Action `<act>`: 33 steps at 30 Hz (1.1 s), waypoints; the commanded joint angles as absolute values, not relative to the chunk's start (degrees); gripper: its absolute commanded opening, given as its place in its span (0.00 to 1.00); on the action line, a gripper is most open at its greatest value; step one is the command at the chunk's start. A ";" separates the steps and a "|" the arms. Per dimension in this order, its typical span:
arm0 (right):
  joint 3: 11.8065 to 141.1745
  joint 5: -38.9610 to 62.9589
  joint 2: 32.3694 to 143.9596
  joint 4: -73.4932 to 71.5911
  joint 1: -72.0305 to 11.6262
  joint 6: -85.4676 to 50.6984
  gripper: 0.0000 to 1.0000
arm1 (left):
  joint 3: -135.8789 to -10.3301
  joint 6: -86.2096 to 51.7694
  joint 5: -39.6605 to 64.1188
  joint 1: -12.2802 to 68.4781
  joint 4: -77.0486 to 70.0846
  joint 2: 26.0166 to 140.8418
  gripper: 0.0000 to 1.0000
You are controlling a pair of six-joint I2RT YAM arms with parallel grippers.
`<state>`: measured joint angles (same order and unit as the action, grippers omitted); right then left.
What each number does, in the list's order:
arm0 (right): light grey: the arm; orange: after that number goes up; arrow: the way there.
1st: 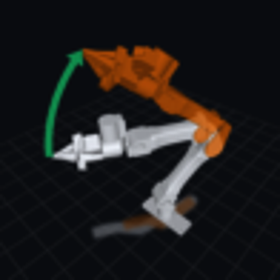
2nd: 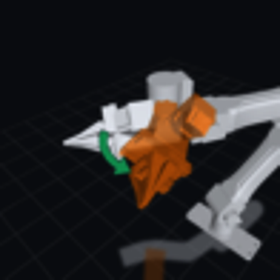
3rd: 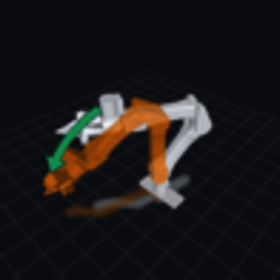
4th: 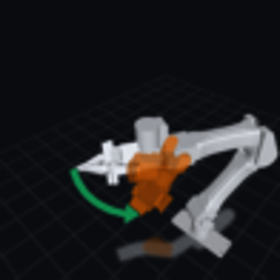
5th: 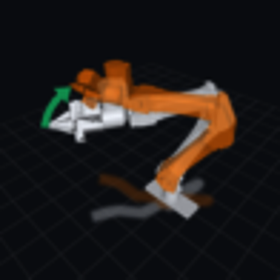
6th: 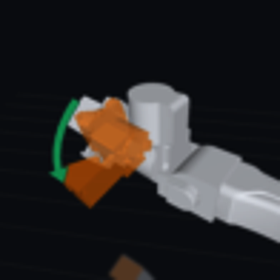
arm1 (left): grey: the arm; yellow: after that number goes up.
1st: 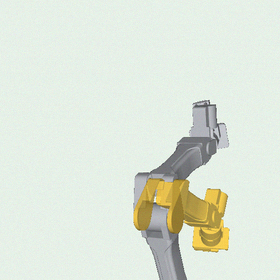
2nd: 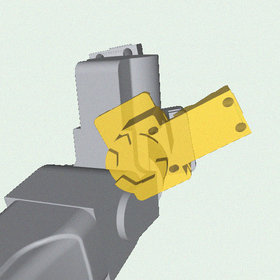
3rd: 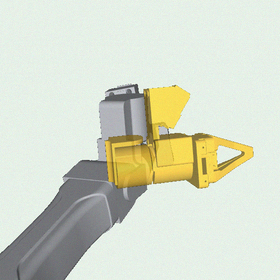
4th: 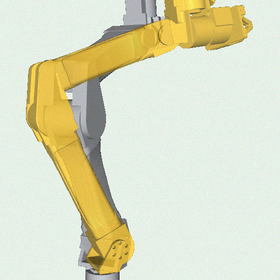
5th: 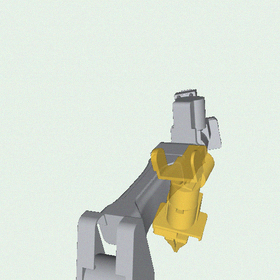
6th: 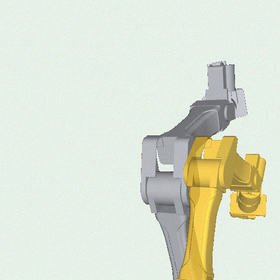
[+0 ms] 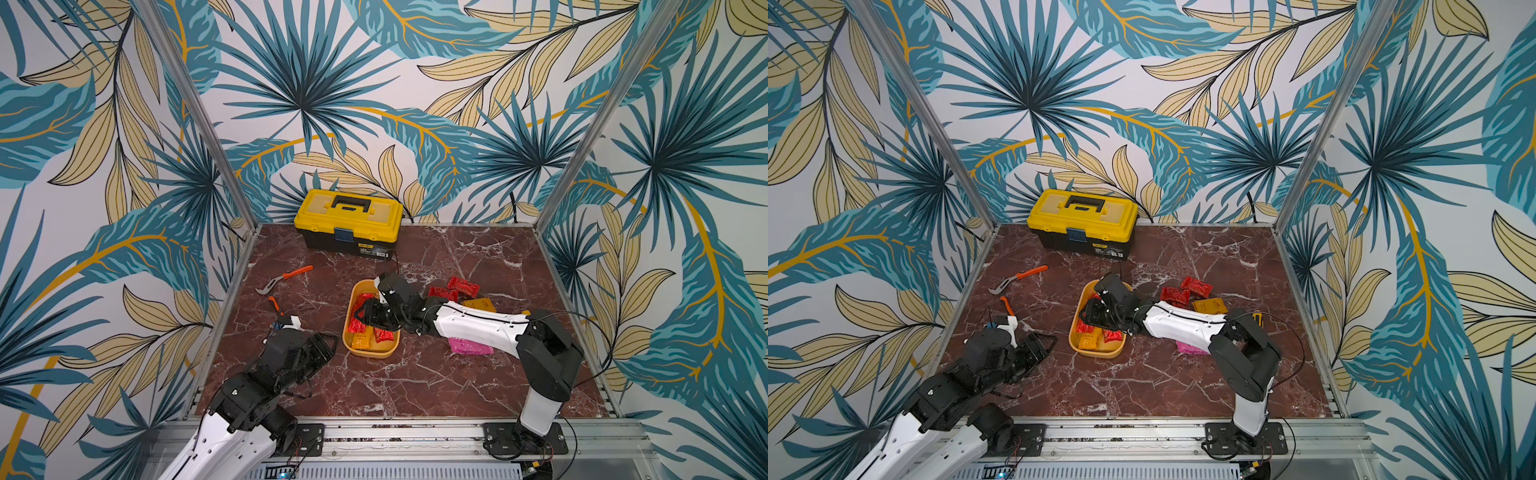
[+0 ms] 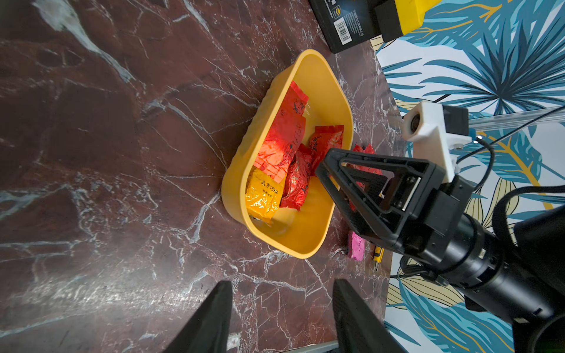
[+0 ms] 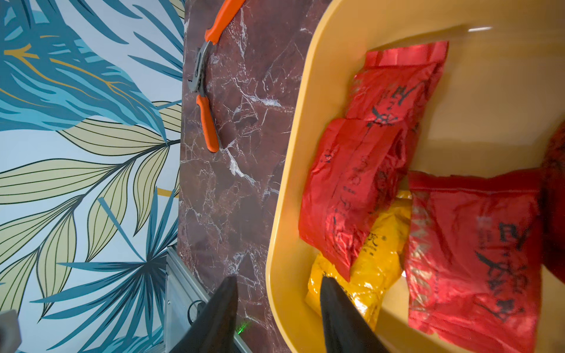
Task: Take the tea bags out of the storage box
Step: Pick up the tea bag from the storage box.
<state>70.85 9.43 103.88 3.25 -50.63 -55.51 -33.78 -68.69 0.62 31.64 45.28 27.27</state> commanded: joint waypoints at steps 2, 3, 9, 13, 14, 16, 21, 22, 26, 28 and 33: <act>69.17 8.42 105.00 3.28 -50.97 -54.82 0.48 | -32.12 -68.82 0.14 31.20 45.39 26.98 0.58; 69.04 8.43 105.10 3.49 -51.07 -54.63 0.48 | -32.17 -68.91 0.20 31.20 45.40 26.98 0.58; 69.93 8.81 106.77 5.22 -51.33 -52.43 0.48 | -32.17 -68.98 0.29 31.20 45.03 27.07 0.59; 69.78 8.79 107.63 5.71 -51.33 -51.62 0.48 | -31.95 -69.08 0.43 31.20 45.01 27.07 0.59; 69.79 8.88 107.95 5.71 -51.31 -51.51 0.48 | -31.92 -69.08 0.40 31.20 45.00 27.08 0.59; 69.84 9.19 108.40 5.42 -51.42 -51.19 0.48 | -31.84 -69.17 0.48 31.20 44.92 27.09 0.59; 70.62 9.75 109.76 5.70 -51.42 -50.45 0.48 | -31.57 -69.42 0.71 31.20 44.75 27.07 0.59; 70.65 9.69 109.92 5.64 -51.50 -50.44 0.48 | -31.55 -69.43 0.83 31.20 44.78 27.10 0.59; 70.73 10.03 110.56 5.06 -51.42 -50.34 0.48 | -31.55 -69.52 0.83 31.20 44.73 27.08 0.59; 70.67 10.37 110.96 4.43 -51.45 -50.50 0.48 | -31.47 -69.52 0.85 31.20 44.70 27.07 0.59; 71.34 10.94 111.96 3.19 -51.42 -50.93 0.48 | -31.42 -69.44 1.07 31.20 44.90 27.13 0.59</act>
